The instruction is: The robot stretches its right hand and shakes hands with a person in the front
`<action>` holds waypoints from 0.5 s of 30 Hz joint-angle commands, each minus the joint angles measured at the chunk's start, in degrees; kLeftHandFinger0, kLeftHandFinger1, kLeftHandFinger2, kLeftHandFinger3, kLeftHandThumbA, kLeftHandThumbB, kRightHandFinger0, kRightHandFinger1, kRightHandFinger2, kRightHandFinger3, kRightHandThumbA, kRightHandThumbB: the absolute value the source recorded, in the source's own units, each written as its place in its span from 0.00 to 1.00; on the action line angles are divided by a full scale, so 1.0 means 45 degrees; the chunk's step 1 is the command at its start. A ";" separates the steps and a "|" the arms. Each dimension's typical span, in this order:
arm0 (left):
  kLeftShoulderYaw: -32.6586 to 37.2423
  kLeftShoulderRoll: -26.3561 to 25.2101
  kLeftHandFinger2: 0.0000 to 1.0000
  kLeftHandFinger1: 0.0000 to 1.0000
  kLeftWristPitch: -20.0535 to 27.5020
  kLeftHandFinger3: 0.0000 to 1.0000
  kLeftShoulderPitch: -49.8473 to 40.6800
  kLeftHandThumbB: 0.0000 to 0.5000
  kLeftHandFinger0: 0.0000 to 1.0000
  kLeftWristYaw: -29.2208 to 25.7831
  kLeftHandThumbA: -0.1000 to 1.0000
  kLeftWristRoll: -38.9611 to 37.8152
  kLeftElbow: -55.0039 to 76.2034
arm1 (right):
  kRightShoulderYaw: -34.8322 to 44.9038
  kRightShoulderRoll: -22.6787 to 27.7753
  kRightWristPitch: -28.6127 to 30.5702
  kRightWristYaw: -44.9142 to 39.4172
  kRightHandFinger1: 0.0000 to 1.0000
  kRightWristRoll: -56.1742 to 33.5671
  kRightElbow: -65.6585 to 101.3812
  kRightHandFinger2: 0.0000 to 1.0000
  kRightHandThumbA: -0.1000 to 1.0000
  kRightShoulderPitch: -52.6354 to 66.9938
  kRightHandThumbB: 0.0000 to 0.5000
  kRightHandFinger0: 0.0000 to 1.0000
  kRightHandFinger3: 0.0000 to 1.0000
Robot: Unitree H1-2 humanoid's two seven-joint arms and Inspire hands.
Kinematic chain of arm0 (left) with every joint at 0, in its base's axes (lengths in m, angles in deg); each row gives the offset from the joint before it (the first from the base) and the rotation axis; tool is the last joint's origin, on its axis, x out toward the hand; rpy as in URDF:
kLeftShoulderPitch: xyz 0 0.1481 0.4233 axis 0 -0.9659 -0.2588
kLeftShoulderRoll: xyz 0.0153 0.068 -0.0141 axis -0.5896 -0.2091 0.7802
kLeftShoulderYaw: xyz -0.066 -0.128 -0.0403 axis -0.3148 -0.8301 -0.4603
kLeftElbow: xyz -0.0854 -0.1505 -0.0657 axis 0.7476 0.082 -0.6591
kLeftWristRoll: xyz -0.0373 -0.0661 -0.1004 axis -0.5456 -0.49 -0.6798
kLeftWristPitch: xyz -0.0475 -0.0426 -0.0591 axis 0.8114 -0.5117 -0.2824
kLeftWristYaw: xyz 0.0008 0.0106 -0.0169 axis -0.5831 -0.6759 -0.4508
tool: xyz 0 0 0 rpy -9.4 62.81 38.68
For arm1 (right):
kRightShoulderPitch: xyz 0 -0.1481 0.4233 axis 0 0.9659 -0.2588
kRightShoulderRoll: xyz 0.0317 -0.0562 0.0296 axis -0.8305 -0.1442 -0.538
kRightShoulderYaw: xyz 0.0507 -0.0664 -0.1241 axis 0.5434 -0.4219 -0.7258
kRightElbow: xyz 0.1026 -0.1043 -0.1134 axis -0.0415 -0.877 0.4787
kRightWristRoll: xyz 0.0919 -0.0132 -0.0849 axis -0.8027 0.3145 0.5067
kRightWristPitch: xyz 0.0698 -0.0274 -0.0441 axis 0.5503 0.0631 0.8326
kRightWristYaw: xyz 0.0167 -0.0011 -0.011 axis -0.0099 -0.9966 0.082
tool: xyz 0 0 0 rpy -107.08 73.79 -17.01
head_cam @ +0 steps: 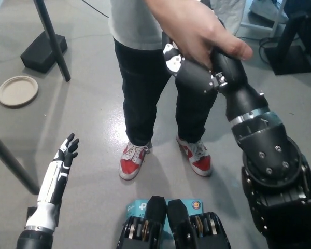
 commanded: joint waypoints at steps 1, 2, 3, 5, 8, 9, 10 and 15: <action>-0.0026 -0.0247 1.00 1.00 0.0210 1.00 0.0367 0.25 1.00 -0.0062 1.00 0.0052 0.0433 | -0.0198 0.0367 -0.0371 -0.0776 1.00 0.0132 -0.0988 1.00 0.31 -0.1206 0.45 1.00 1.00; -0.0026 -0.0247 1.00 1.00 0.0208 1.00 0.0367 0.25 1.00 -0.0063 1.00 0.0052 0.0434 | -0.0204 0.0375 -0.0374 -0.0778 1.00 0.0127 -0.0996 1.00 0.31 -0.1213 0.45 1.00 1.00; -0.0025 -0.0248 1.00 1.00 0.0206 1.00 0.0367 0.25 1.00 -0.0064 1.00 0.0052 0.0436 | -0.0212 0.0385 -0.0373 -0.0775 1.00 0.0117 -0.1008 1.00 0.31 -0.1222 0.45 1.00 1.00; -0.0039 -0.0257 1.00 1.00 0.0330 1.00 0.0441 0.22 1.00 0.0020 1.00 -0.0120 0.0348 | -0.0012 0.0295 0.0394 -0.0093 1.00 0.0176 -0.6022 1.00 0.31 -0.2208 0.46 1.00 1.00; -0.0028 -0.0274 1.00 1.00 0.0321 1.00 0.0442 0.27 1.00 -0.0029 1.00 0.0008 0.0355 | 0.0138 0.0163 0.0833 0.0275 1.00 0.0082 -0.8605 1.00 0.30 -0.2872 0.46 1.00 1.00; -0.0026 -0.0275 1.00 1.00 0.0321 1.00 0.0442 0.27 1.00 -0.0031 1.00 0.0008 0.0355 | 0.0144 0.0159 0.0880 0.0288 1.00 0.0079 -0.8669 1.00 0.30 -0.2894 0.46 1.00 1.00; -0.0026 -0.0275 1.00 1.00 0.0321 1.00 0.0443 0.27 1.00 -0.0031 1.00 0.0008 0.0355 | 0.0151 0.0154 0.0925 0.0300 1.00 0.0077 -0.8730 1.00 0.30 -0.2914 0.46 1.00 1.00; -0.0023 -0.0252 1.00 1.00 0.0213 1.00 0.0541 0.26 1.00 -0.0011 1.00 -0.0030 0.0374 | 0.0227 0.0041 0.2353 0.1026 1.00 -0.0020 -1.4055 1.00 0.38 -0.4533 0.44 1.00 1.00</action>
